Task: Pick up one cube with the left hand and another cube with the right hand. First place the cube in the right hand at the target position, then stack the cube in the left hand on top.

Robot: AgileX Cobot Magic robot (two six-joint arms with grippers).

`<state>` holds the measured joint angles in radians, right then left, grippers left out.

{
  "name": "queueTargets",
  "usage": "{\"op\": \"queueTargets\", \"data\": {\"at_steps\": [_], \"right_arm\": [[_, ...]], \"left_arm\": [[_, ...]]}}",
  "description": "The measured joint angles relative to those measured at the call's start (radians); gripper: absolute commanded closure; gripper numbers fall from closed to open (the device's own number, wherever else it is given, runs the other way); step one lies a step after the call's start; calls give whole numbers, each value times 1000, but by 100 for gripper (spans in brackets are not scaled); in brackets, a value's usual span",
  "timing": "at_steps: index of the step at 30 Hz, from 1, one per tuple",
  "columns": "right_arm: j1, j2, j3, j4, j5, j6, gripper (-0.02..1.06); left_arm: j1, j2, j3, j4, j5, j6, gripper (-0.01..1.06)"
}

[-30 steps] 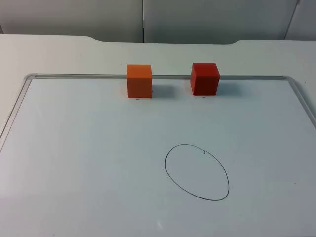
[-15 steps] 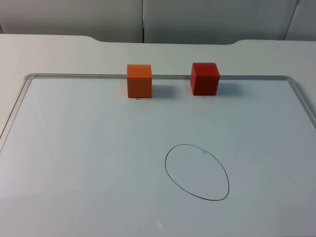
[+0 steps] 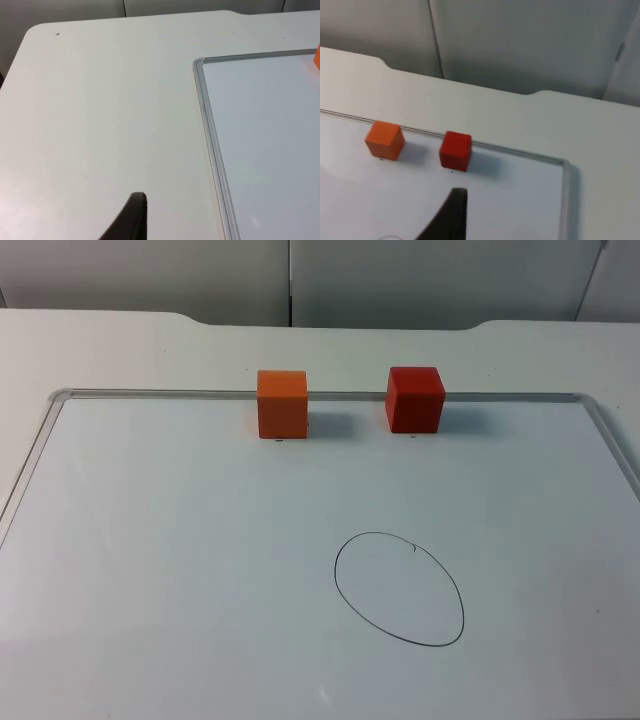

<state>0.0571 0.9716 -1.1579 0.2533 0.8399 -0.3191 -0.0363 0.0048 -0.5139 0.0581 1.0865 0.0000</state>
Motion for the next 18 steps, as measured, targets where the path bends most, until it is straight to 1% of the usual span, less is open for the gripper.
{"op": "queueTargets", "data": {"at_steps": [3, 4, 5, 8, 9, 10, 11, 13, 14, 18], "right_arm": [[32, 201, -160, 59, 19, -44, 2], [53, 254, -214, 64, 26, -48, 2], [53, 254, -214, 64, 26, -48, 2], [144, 446, -380, 61, 33, -51, 2], [144, 446, -380, 61, 33, -51, 2], [173, 500, -425, 56, 35, -38, 2], [199, 553, -467, 45, 38, -9, 2], [239, 647, -532, 10, 38, 86, 2], [239, 647, -532, 10, 38, 86, 2], [279, 819, -622, -132, 42, 319, 2]], "left_arm": [[0, 0, 0, 0, 0, 0, 0], [0, 0, 0, 0, 0, 0, 0], [0, 0, 0, 0, 0, 0, 0], [0, 0, 0, 0, 0, 0, 0], [0, 0, 0, 0, 0, 0, 0], [0, 0, 0, 0, 0, 0, 0], [0, 0, 0, 0, 0, 0, 0], [0, 0, 0, 0, 0, 0, 0], [0, 0, 0, 0, 0, 0, 0], [0, 0, 0, 0, 0, 0, 0]]}}
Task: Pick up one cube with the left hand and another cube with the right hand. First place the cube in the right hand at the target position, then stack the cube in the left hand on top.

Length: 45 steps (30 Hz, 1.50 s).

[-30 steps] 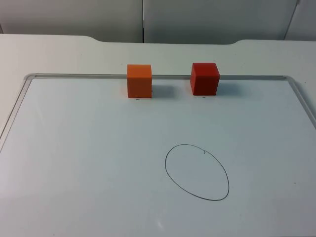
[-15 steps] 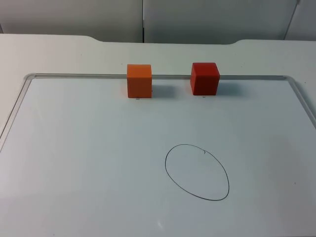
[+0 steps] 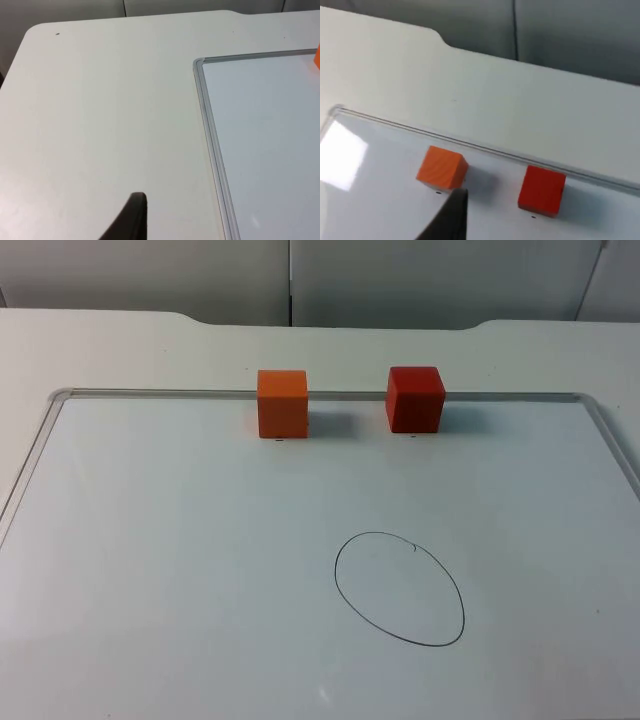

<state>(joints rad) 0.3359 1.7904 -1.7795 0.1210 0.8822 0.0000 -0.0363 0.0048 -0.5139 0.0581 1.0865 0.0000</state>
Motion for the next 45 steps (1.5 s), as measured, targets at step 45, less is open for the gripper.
{"op": "queueTargets", "data": {"at_steps": [45], "right_arm": [[44, 707, -406, -121, 213, 359, 30]], "left_arm": [[0, 0, 0, 0, 0, 0, 0]]}}
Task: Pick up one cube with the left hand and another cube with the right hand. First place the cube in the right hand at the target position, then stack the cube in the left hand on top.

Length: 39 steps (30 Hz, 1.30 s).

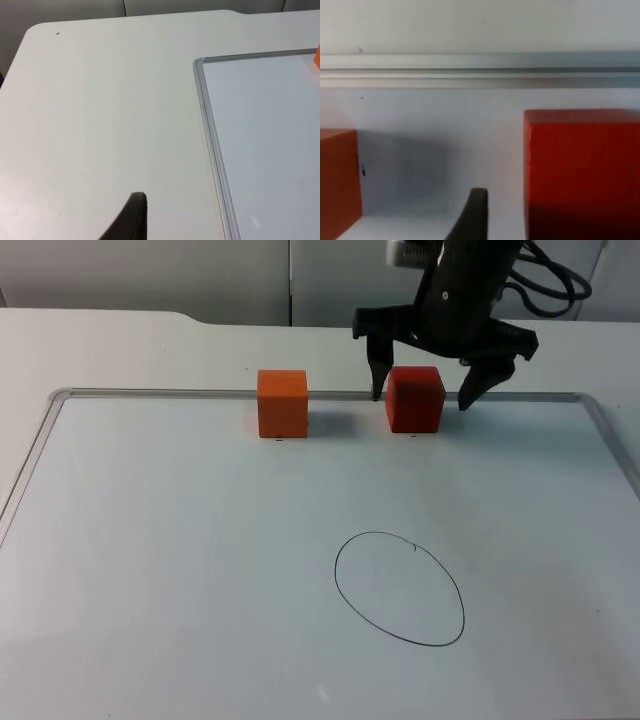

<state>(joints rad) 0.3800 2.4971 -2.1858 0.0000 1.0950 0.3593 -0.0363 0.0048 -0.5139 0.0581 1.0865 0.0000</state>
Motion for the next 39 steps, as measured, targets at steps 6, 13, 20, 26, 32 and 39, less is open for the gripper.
{"op": "queueTargets", "data": {"at_steps": [6, 13, 20, 26, 32, 39], "right_arm": [[0, 0, -1, -43, -2, 7, 71], [1, -48, -1, -66, 29, -36, 105], [7, -304, -74, -57, 104, -187, 105], [7, -576, 25, -39, 113, -208, 105], [7, -895, 287, -84, 118, -209, 105], [7, -1241, 615, -117, 129, -214, 105]], "left_arm": [[0, 0, 0, 0, 0, 0, 0], [0, 0, 0, 0, 0, 0, 0], [0, 0, 0, 0, 0, 0, 0], [0, 0, 0, 0, 0, 0, 0], [0, 0, 0, 0, 0, 0, 0], [0, 0, 0, 0, 0, 0, 0]]}}
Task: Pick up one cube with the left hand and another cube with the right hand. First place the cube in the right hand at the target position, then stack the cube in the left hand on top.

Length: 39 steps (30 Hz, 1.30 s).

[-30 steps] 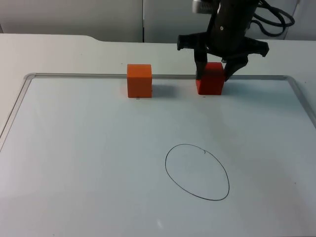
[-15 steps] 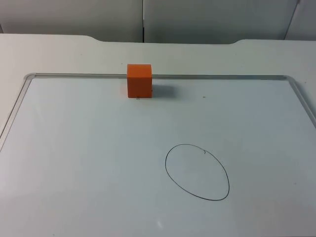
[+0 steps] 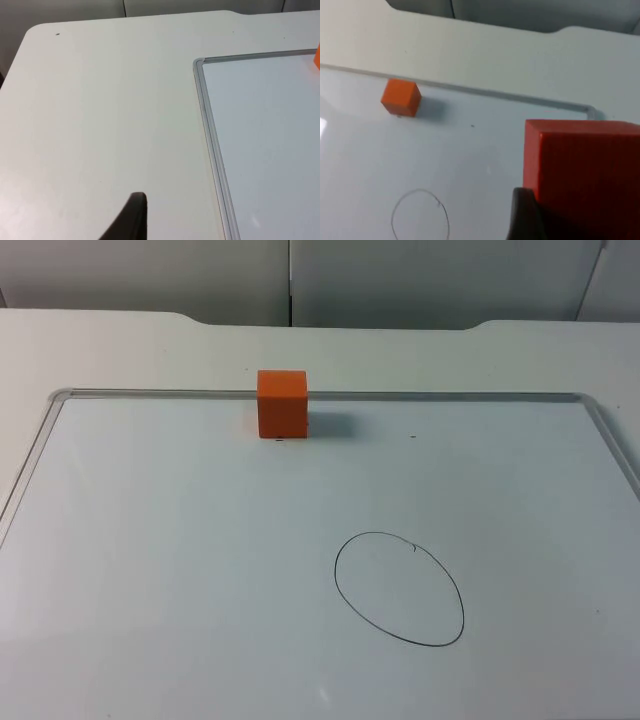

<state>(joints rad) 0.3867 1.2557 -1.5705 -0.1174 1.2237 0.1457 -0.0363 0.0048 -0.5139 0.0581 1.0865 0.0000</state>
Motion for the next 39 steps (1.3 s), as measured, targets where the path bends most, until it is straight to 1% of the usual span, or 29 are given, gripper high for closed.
{"op": "queueTargets", "data": {"at_steps": [1, 4, 5, 7, 9, 10, 14, 16, 20, 21, 23, 25, 28, 29, 30, 33, 39], "right_arm": [[0, -88, 105, -17, -3, 0, 105], [0, -262, 284, -44, -51, 6, 105], [0, -262, 284, -44, -51, 6, 105], [0, -368, 382, -50, -81, 11, 105], [0, -447, 449, -52, -96, 15, 105], [0, -447, 449, -52, -96, 15, 105], [0, -552, 539, -52, -117, 29, 105], [0, -568, 552, -52, -124, 31, 105], [0, -598, 564, -57, -174, 37, 105], [0, -598, 564, -57, -174, 37, 105], [0, -598, 564, -50, -203, 12, 105], [0, -598, 564, -41, -211, -2, 105], [0, -598, 564, 15, -231, -52, 105], [0, -598, 564, 48, -233, -75, 105], [0, -598, 564, 48, -233, -75, 105], [0, -598, 564, 141, -237, -146, 105], [0, -598, 564, 142, -237, -165, 105]], "left_arm": [[0, 0, 0, 0, 0, 0, 0], [0, 0, 0, 0, 0, 0, 0], [0, 0, 0, 0, 0, 0, 0], [0, 0, 0, 0, 0, 0, 0], [0, 0, 0, 0, 0, 0, 0], [0, 0, 0, 0, 0, 0, 0], [0, 0, 0, 0, 0, 0, 0], [0, 0, 0, 0, 0, 0, 0], [0, 0, 0, 0, 0, 0, 0], [0, 0, 0, 0, 0, 0, 0], [0, 0, 0, 0, 0, 0, 0], [0, 0, 0, 0, 0, 0, 0], [0, 0, 0, 0, 0, 0, 0], [0, 0, 0, 0, 0, 0, 0], [0, 0, 0, 0, 0, 0, 0], [0, 0, 0, 0, 0, 0, 0], [0, 0, 0, 0, 0, 0, 0]]}}
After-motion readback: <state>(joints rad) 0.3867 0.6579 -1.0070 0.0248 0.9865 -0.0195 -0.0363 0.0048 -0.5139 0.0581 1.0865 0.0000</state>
